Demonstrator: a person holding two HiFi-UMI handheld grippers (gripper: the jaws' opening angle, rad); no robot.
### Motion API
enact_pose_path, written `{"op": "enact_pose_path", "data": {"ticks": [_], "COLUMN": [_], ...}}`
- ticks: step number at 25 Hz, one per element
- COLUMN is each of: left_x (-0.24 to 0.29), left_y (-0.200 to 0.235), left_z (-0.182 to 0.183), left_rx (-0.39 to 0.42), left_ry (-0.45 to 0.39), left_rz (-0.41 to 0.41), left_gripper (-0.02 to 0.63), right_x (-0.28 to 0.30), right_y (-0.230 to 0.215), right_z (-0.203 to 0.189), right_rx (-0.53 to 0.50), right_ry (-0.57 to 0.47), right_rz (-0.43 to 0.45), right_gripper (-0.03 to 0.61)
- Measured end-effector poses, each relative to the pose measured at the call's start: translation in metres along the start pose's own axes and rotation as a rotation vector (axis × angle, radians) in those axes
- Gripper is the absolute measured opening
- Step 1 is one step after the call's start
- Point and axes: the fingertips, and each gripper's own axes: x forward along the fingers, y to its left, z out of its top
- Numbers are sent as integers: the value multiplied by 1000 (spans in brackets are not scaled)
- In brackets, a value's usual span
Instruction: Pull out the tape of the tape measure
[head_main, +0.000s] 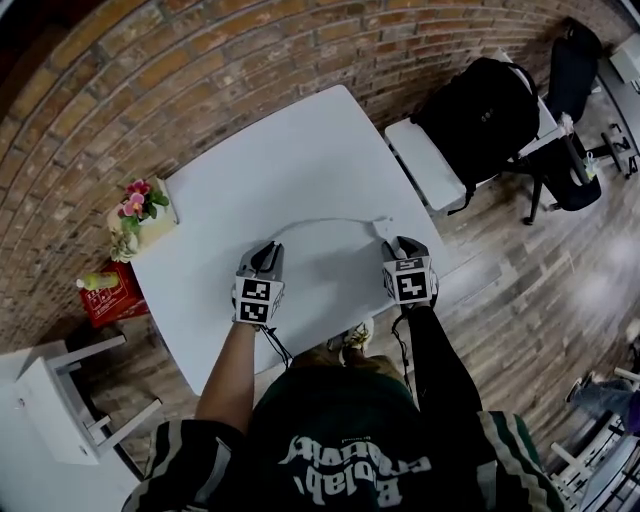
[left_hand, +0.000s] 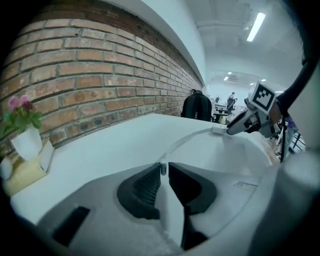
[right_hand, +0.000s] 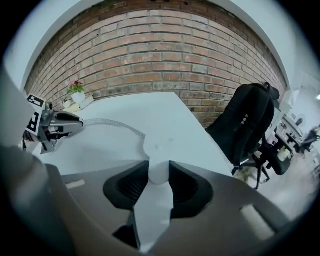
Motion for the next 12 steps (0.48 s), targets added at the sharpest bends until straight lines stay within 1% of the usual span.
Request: {"op": "enact_pose_path", "data": {"ticks": [2, 3, 4, 5, 8, 12], "left_x": [3, 2, 1, -1, -12, -34], "left_y": [0, 0, -1, -1, -5, -18], "left_z": [-8, -6, -2, 3, 29, 96], "left_rx": [8, 14, 17, 17, 17, 70], "left_ry": [13, 9, 1, -11, -70, -215], "left_rz": [6, 7, 8, 9, 6, -16], "left_gripper": [71, 86, 112, 121, 124, 123], "right_x": [3, 2, -1, -6, -25, -61], "right_y": [3, 5, 5, 4, -1, -3], "right_z": [-4, -4, -1, 3, 24, 65], "right_rx": [6, 11, 17, 21, 26, 4], "right_ry": [9, 5, -10, -32, -133, -308], "right_rz": [23, 32, 33, 25, -7, -32], "right_gripper": [143, 174, 239, 244, 229, 181]}}
